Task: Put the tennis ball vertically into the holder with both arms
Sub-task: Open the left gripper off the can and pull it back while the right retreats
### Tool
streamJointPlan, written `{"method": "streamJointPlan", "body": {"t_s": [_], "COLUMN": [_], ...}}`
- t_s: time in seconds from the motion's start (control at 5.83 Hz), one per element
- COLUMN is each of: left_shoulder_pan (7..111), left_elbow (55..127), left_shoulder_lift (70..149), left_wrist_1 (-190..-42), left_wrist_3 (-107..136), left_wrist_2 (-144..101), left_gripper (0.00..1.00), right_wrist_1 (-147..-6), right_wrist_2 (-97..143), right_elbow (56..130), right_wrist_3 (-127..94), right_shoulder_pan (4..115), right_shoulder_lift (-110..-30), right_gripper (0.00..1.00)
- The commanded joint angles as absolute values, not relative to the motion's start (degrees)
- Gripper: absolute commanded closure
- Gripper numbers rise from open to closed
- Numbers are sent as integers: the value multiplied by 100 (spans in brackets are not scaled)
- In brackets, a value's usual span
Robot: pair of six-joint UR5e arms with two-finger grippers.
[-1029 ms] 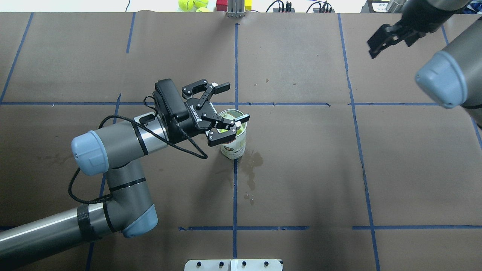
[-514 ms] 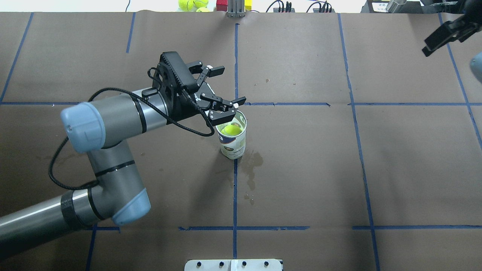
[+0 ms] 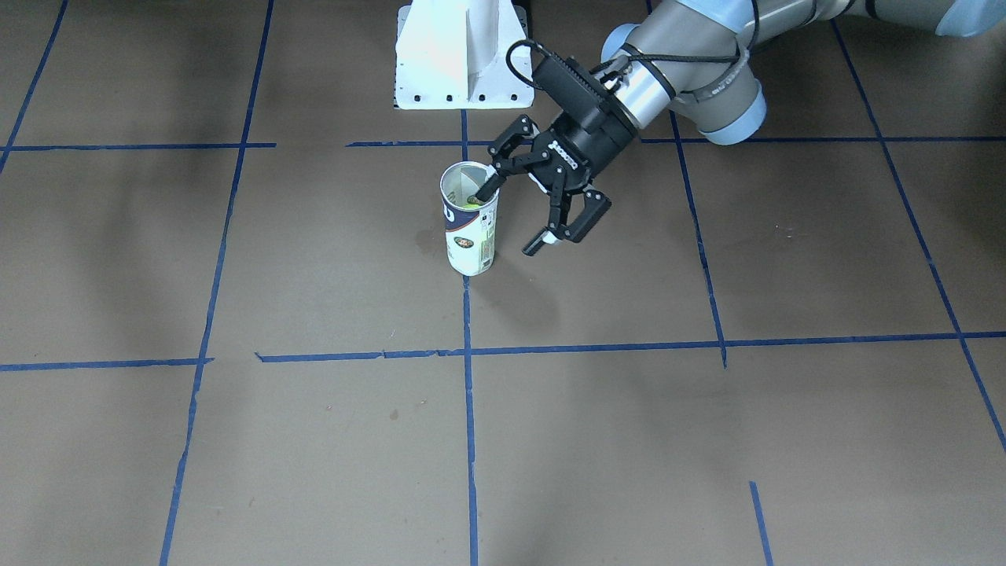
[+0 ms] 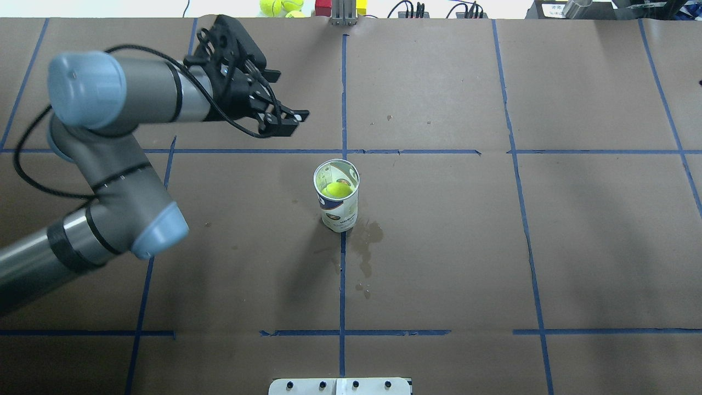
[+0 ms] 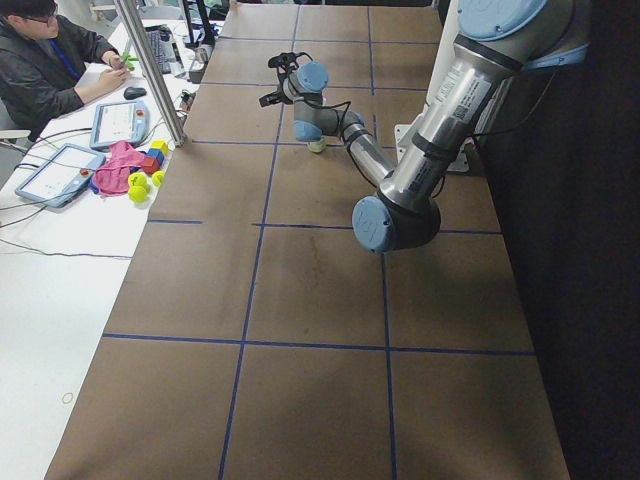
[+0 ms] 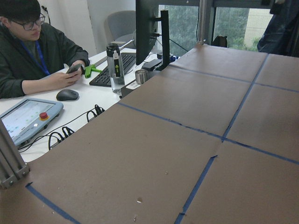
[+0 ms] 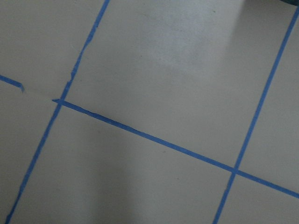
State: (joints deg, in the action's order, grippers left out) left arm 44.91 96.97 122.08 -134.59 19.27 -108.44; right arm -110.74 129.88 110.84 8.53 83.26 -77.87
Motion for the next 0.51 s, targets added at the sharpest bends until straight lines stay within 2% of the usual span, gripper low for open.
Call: {"method": "streamJointPlan", "body": {"t_s": [0.0,0.34], "left_shoulder_pan": [5313,6034], "left_elbow": [9703,9686], "left_shoulder_lift": [12208,12182], "left_wrist_1": [-12014,-10300], "left_wrist_3": [895,-662], "left_wrist_2": [-11643,-11907], "left_gripper": [2,1], "right_wrist_1": [-11074,-11066], "right_wrist_2": [13025,13060], "right_elbow": [11066,11031], "right_wrist_3": [1326,1362], "right_shoulder_pan": [8848,8947], "right_shoulder_lift": [-8338,-8612], "right_gripper": [0,0]}}
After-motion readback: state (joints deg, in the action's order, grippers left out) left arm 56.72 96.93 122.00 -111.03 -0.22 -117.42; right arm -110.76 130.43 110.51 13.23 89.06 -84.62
